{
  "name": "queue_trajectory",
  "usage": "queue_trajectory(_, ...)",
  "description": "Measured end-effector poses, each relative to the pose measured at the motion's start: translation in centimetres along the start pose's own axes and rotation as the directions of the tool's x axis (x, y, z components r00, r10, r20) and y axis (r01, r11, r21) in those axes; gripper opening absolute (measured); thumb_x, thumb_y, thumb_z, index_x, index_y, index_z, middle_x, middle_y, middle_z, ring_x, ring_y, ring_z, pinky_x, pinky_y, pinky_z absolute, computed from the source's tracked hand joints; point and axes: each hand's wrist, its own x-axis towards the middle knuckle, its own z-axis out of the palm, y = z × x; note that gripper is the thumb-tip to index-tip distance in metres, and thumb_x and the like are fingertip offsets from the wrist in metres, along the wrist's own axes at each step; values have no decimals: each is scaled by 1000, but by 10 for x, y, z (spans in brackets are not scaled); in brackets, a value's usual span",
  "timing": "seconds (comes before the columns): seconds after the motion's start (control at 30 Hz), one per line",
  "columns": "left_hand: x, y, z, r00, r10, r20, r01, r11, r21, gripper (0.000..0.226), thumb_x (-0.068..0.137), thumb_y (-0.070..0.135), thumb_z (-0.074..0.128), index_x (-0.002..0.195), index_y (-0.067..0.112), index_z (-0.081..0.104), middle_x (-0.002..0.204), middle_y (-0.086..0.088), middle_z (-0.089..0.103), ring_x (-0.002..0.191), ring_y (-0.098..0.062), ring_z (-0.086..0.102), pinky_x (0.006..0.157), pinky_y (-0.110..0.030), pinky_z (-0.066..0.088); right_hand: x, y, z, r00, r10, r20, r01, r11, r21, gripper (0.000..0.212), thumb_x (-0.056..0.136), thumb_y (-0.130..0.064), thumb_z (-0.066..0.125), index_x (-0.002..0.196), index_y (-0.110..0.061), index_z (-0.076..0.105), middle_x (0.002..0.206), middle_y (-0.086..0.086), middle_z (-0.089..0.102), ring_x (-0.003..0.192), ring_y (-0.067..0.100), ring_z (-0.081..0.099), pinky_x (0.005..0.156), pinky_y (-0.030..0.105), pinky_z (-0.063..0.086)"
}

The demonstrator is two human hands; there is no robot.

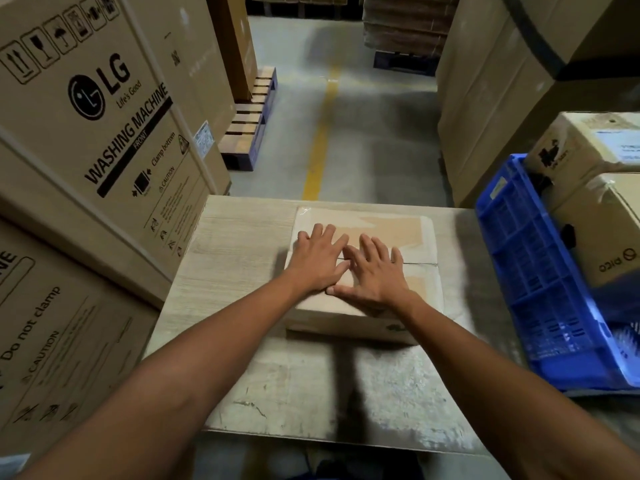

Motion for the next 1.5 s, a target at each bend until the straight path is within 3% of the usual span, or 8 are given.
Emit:
queue_trajectory(0.13,22,10,-18,999,-2,42,4,999,-34,48,93,50,44,132,22,42,138,-14,38,125,-33,35,94,-52,37,8,22,-16,1000,-21,-18,22,999,38,112,65,-92,23,158,-28,24,167,5,16,150,30,20,117,52,19)
queue_trajectory(0.3,12,32,5,989,117,92,-98,978,-185,61,104,44,30,159,26,12,168,-7,-2,154,-28,-2,123,-53,6,-18,32,3,991,127,-36,-127,992,-23,96,86,-84,2,161,-25,-7,166,8,-19,155,27,-15,122,59,-5)
queue_trajectory(0.47,15,32,-2,977,120,176,-81,973,-214,65,105,49,30,160,28,4,167,-3,-11,154,-24,-10,124,-52,3,-10,36,-15,986,119,114,-118,993,-14,93,92,-80,23,161,-26,-7,166,10,-19,154,29,-15,121,62,-3)
queue_trajectory(0.7,-14,46,-3,984,167,58,-149,959,-239,50,106,27,37,154,15,32,166,-10,17,153,-28,15,123,-46,20,-40,22,-2,964,182,-192,-178,983,37,49,97,-50,43,130,-18,59,150,8,47,140,31,41,109,50,37)
queue_trajectory(0.93,-32,52,1,981,157,113,-118,949,-293,54,105,30,37,156,16,30,167,-3,15,154,-21,11,124,-44,13,-54,22,15,975,143,-168,-132,988,76,69,89,-56,23,124,-13,64,146,13,54,136,33,48,112,46,37)
queue_trajectory(1.1,-41,64,-9,981,173,-88,-189,955,-229,28,99,26,50,122,13,61,128,-9,61,121,-32,52,98,-42,44,-65,23,4,950,196,-242,-190,981,50,37,92,-51,53,105,-20,69,116,3,61,113,27,55,88,41,45)
queue_trajectory(1.33,-57,88,14,945,173,-279,-260,912,-318,10,84,14,63,85,7,70,91,-11,64,87,-33,57,69,-43,51,-92,23,31,850,255,-461,-233,967,104,18,85,-32,70,84,-14,66,89,6,61,84,31,58,69,40,44)
queue_trajectory(1.5,-29,86,-4,969,216,-123,-245,911,-333,31,94,17,53,123,9,60,143,-16,48,137,-36,38,112,-47,33,-71,36,5,909,260,-326,-241,966,98,35,92,-41,59,115,-14,64,124,12,59,118,34,53,88,46,44)
